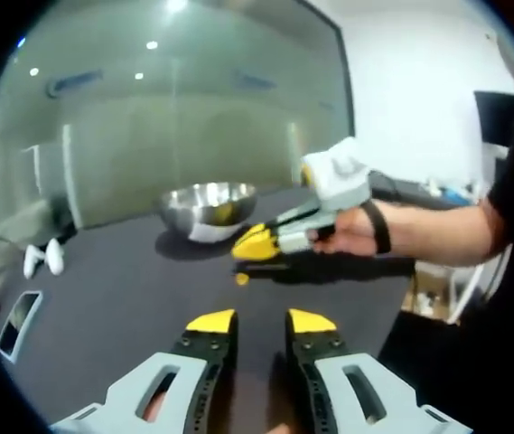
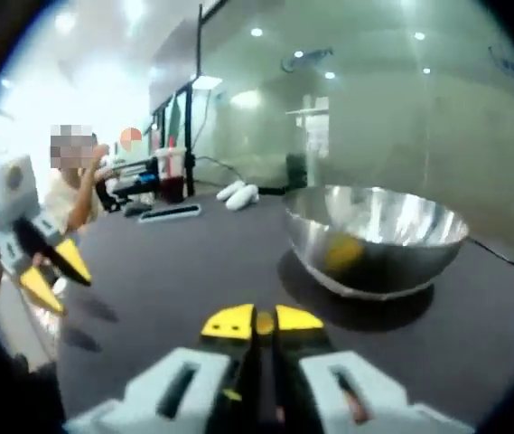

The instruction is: Pick up the QQ candy scattered on the table and place it into the stainless steel bowl on the table

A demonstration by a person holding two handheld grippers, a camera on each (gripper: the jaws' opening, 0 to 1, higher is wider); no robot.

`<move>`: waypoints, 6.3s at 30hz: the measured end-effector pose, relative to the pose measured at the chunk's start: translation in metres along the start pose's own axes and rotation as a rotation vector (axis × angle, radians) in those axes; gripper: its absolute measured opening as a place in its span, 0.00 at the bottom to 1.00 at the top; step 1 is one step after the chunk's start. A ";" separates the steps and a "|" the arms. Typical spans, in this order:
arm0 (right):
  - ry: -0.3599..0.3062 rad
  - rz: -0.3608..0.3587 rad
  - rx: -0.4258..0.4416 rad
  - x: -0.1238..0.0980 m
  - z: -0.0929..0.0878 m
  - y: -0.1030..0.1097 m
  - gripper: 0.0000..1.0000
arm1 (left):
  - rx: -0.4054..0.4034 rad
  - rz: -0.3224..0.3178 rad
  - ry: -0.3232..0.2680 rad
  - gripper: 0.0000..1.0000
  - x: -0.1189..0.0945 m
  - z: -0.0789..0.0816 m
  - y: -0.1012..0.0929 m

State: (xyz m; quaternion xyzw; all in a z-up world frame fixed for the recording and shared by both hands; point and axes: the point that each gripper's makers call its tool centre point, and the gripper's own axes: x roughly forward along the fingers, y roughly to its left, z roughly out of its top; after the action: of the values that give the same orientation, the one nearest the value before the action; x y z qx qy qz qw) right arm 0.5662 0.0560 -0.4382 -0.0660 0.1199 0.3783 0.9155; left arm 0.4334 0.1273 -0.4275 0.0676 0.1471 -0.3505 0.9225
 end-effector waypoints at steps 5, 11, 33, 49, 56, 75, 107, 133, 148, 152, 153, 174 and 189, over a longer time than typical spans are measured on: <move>-0.048 -0.060 0.029 -0.022 0.014 -0.018 0.08 | -0.001 -0.010 0.001 0.23 0.001 -0.001 -0.003; -0.102 -0.134 0.105 -0.043 0.025 -0.040 0.08 | -0.003 -0.014 -0.016 0.23 0.003 0.005 -0.001; -0.132 -0.227 -0.029 -0.005 0.070 -0.081 0.09 | 0.018 -0.036 -0.006 0.23 0.005 0.005 -0.008; -0.162 -0.222 0.040 -0.005 0.071 -0.089 0.24 | 0.010 -0.053 -0.013 0.25 0.003 0.004 -0.010; -0.151 -0.220 0.048 -0.011 0.065 -0.087 0.23 | 0.012 -0.054 -0.015 0.25 0.002 0.005 -0.012; -0.139 0.045 0.005 -0.060 0.031 -0.025 0.22 | 0.011 -0.041 -0.007 0.25 0.002 0.003 -0.008; 0.013 0.278 -0.106 -0.022 -0.030 0.033 0.20 | -0.001 -0.020 0.006 0.24 0.001 -0.003 -0.001; 0.076 0.306 -0.110 0.019 -0.036 0.050 0.10 | -0.010 -0.005 -0.005 0.24 -0.002 -0.002 0.005; -0.006 0.116 -0.025 -0.017 -0.023 0.010 0.09 | -0.001 -0.007 -0.014 0.24 -0.005 0.001 0.002; -0.047 0.098 -0.046 -0.037 -0.020 -0.003 0.09 | 0.003 -0.008 -0.007 0.24 -0.005 -0.001 0.001; -0.046 0.094 -0.046 -0.040 -0.020 -0.006 0.09 | 0.003 -0.009 -0.006 0.24 -0.005 -0.001 0.001; -0.237 -0.142 -0.026 -0.044 0.077 -0.067 0.09 | 0.027 -0.019 -0.007 0.24 0.002 0.004 -0.005; -0.209 -0.222 -0.049 -0.003 0.084 -0.100 0.10 | 0.019 0.009 -0.007 0.24 -0.002 0.002 0.005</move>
State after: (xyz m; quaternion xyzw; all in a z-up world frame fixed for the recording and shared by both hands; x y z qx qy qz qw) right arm 0.6494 0.0015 -0.3537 -0.0617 0.0068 0.2826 0.9572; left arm 0.4360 0.1322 -0.4246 0.0757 0.1403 -0.3479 0.9239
